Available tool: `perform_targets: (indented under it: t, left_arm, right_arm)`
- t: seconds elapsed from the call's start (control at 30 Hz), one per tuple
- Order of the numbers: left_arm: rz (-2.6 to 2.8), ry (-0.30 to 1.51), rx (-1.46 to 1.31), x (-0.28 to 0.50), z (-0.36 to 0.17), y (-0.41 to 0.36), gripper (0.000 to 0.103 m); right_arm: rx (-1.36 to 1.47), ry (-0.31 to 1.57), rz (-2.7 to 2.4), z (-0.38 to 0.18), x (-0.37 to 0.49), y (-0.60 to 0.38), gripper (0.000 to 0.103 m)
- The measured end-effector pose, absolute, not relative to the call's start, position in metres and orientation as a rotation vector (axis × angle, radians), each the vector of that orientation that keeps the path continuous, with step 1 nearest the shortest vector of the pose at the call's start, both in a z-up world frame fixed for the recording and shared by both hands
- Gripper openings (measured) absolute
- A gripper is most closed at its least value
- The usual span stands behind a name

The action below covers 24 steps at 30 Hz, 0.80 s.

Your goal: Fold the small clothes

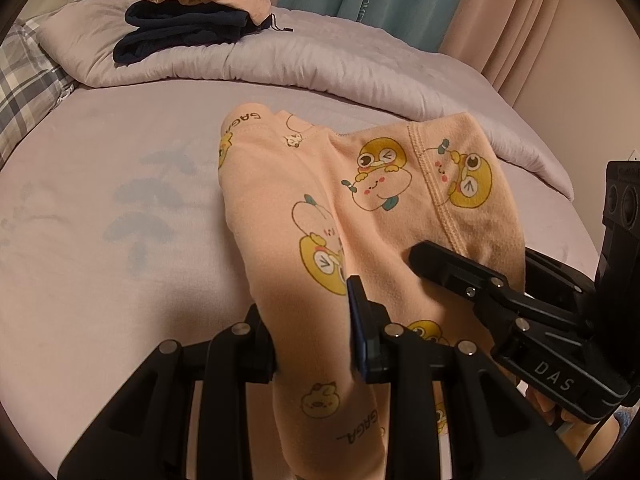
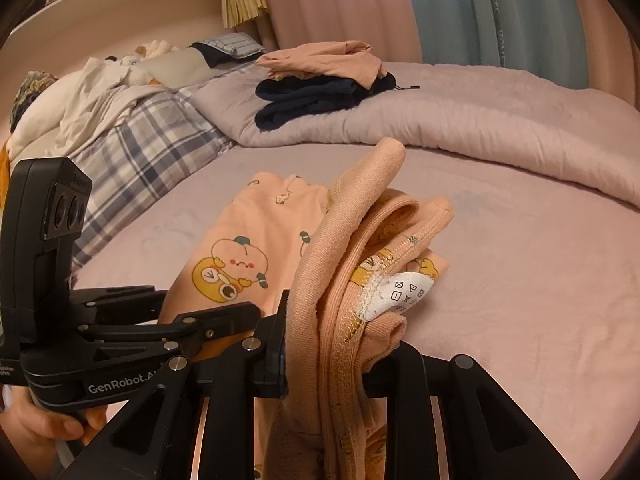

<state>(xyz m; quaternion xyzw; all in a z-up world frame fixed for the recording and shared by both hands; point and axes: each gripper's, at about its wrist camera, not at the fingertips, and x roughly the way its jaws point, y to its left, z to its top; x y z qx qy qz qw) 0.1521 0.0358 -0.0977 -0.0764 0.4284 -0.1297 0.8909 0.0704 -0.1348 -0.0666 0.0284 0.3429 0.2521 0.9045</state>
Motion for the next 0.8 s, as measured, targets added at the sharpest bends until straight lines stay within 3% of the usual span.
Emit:
perform_targets:
  t: [0.8]
  left_arm:
    - [-0.264,0.911,-0.160,0.1595,-0.1054,0.0348,0.029]
  right_arm:
    - [0.039,0.735,0.515,-0.0731,0.0791,-0.1313,0.026]
